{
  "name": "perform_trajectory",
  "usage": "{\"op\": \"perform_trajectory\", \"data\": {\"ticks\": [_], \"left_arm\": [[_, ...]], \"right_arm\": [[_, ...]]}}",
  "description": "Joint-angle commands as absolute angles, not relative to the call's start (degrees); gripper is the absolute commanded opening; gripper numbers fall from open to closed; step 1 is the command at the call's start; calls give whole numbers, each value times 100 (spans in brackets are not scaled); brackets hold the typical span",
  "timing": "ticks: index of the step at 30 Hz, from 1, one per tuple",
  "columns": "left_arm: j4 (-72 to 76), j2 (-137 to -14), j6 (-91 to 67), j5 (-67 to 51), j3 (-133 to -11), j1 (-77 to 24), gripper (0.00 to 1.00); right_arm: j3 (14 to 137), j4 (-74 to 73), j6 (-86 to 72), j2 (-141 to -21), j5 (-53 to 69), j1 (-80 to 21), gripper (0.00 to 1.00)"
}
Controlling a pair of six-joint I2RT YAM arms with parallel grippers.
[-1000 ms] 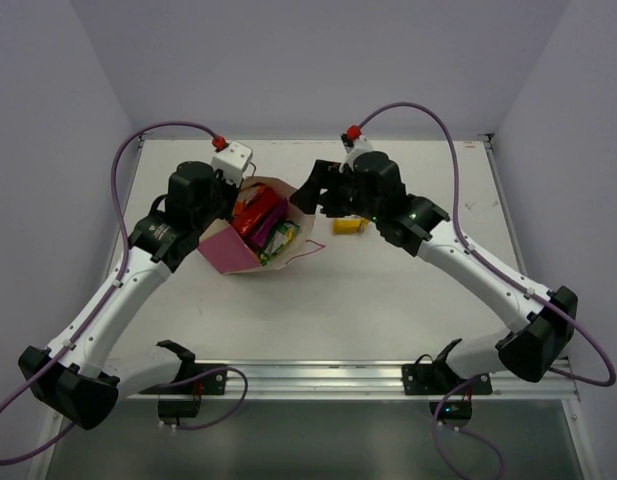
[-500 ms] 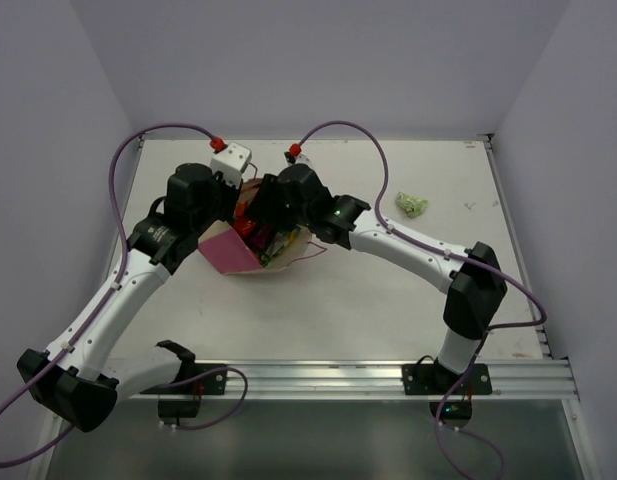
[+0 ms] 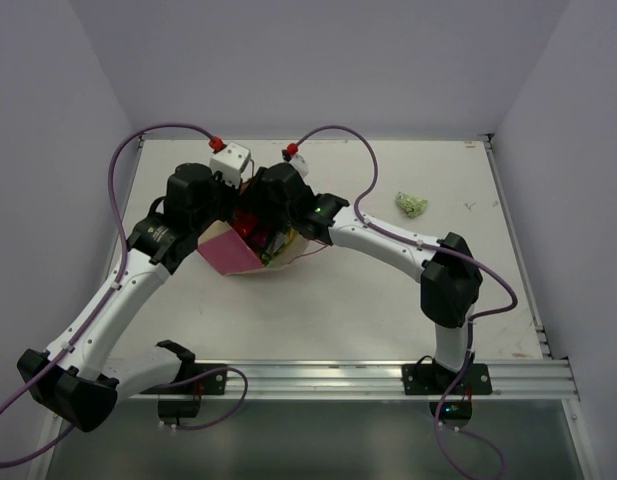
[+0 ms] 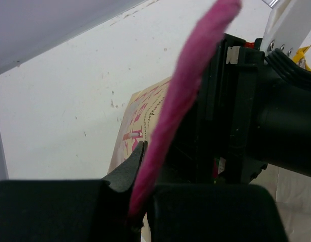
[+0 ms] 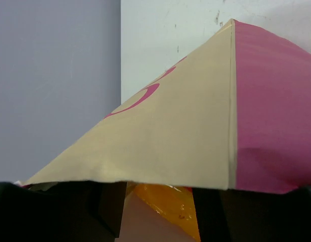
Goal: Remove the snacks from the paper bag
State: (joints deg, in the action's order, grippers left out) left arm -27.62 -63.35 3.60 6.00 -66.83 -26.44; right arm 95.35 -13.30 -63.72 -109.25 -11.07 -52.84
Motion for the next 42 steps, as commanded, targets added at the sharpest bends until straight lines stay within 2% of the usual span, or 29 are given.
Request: {"op": "perform_trajectory", "data": {"ticks": [1, 8, 12, 13, 15, 16, 31, 42], "left_arm": [[-2443, -6161, 228, 378, -6733, -2654, 0], [-2479, -6108, 246, 387, -6697, -2654, 0], [-2479, -6091, 246, 404, -6689, -2654, 0], [-2479, -6091, 255, 439, -6680, -2654, 0], [-2479, -6091, 264, 492, -6680, -2646, 0], [-2487, -6100, 264, 527, -6680, -2654, 0], [-2452, -6249, 185, 1388, -6829, -2646, 0], [-2452, -6267, 255, 1714, -6873, -2646, 0]], "right_arm": [[9870, -1099, -6618, -11127, -1432, -5282, 52], [10037, -1011, -6618, -11267, -1450, -5247, 41], [9976, -1011, -6610, -11294, -1406, -5229, 26], [9967, -1011, -6601, -11285, -1389, -5221, 17], [9888, -949, -6531, -11241, -1380, -5221, 9], [9870, -906, -6513, -11189, -1354, -5221, 1], [8614, 333, -5213, -9212, -721, -5212, 0], [7735, -174, -3789, -7103, -896, -4800, 0]]}}
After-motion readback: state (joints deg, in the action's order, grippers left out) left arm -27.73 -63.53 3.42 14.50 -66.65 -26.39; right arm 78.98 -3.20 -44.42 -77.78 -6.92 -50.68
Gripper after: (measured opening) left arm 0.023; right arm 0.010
